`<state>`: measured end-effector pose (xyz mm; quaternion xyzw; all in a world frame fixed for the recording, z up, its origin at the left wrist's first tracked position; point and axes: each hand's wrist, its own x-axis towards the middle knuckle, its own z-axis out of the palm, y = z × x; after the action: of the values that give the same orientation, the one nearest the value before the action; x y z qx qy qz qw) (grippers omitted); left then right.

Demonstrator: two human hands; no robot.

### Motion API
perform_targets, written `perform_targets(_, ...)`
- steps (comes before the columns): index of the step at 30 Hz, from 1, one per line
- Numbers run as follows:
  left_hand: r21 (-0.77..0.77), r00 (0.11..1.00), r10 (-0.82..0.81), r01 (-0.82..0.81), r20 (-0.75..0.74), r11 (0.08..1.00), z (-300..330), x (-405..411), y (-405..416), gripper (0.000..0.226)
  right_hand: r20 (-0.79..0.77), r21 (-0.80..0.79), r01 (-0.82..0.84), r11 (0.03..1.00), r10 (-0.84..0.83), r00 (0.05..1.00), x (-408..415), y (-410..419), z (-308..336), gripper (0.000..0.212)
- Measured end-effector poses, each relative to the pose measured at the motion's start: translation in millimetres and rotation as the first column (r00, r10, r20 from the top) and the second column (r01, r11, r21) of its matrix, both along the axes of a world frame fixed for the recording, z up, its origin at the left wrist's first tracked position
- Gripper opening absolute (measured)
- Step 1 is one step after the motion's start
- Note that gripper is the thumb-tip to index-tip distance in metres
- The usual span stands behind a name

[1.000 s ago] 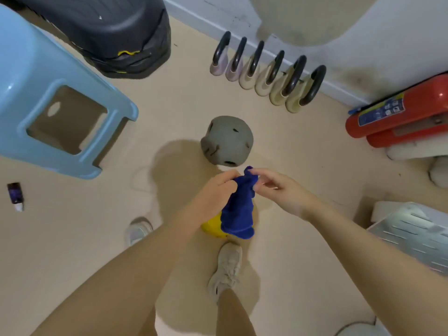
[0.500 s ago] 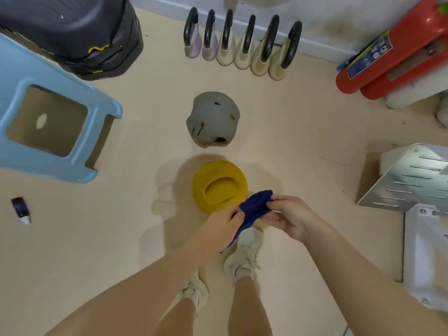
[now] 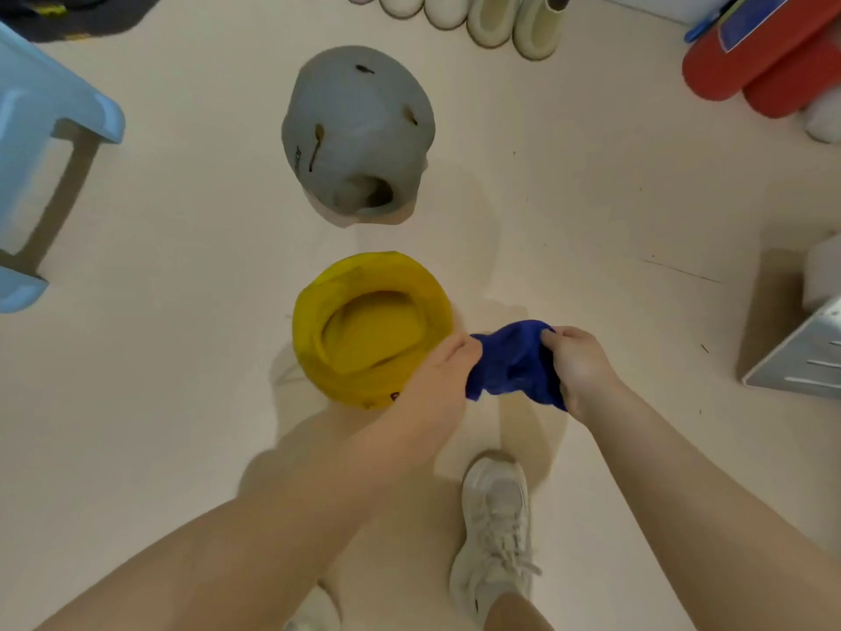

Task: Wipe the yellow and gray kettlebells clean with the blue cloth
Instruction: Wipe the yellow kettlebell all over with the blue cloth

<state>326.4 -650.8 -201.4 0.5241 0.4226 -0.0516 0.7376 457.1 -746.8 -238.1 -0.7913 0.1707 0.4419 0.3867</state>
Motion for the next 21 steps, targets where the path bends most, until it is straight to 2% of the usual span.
perform_targets(3,-0.005,0.995,-0.092,0.092,0.048,0.996,-35.4,24.4,-22.7,0.027,-0.132,0.005,0.008,1.0,-0.008,0.991,16.1,-1.5,-34.1,0.025)
perform_targets(6,0.104,0.979,-0.185,0.177,0.083,0.979,-58.7,46.2,-33.9,0.023,-0.218,0.184,0.062,0.981,-0.021,0.976,30.8,-1.8,-52.1,0.017)
perform_targets(8,0.247,0.964,-0.258,0.234,0.072,0.941,-70.5,56.0,-29.9,0.023,-0.256,0.359,0.194,0.913,-0.103,0.961,34.6,3.1,-60.2,0.019)
perform_targets(11,0.404,0.953,-0.283,0.216,0.112,0.889,-72.0,60.2,-13.9,0.021,-0.361,0.592,0.325,0.737,-0.117,0.925,26.4,17.4,-66.2,0.045)
perform_targets(13,0.453,0.966,-0.236,0.166,0.102,0.876,-58.8,57.6,0.4,0.019,-0.353,0.649,0.26,0.715,-0.019,0.935,14.3,28.9,-61.7,0.054)
perform_targets(16,0.48,0.972,-0.222,0.159,0.076,0.863,-33.8,39.7,20.3,0.014,-0.163,0.627,0.076,0.776,0.035,0.986,5.6,40.7,-44.8,0.03)
perform_targets(17,0.538,0.961,-0.275,0.212,0.039,0.816,-30.5,30.7,27.2,0.017,-0.053,0.6,0.004,0.8,0.035,0.998,7.1,43.3,-41.6,0.025)
perform_targets(18,0.63,0.941,-0.337,0.283,-0.036,0.723,-32.4,20.9,34.7,0.022,0.078,0.545,-0.073,0.835,0.037,0.996,10.6,44.4,-40.7,0.024)
perform_targets(19,0.742,0.904,-0.399,0.373,-0.155,0.557,-39.4,9.5,42.7,0.027,0.19,0.48,-0.125,0.868,0.036,0.981,14.8,45.1,-41.1,0.026)
perform_targets(20,0.831,0.845,-0.445,0.458,-0.296,0.316,-47.6,-0.4,50.7,0.031,0.275,0.427,-0.154,0.891,0.034,0.961,19.8,43.7,-46.0,0.03)
perform_targets(21,0.85,0.766,-0.478,0.522,-0.431,0.071,-56.9,-8.3,58.1,0.036,0.325,0.39,-0.179,0.903,0.047,0.945,24.0,41.3,-51.9,0.033)
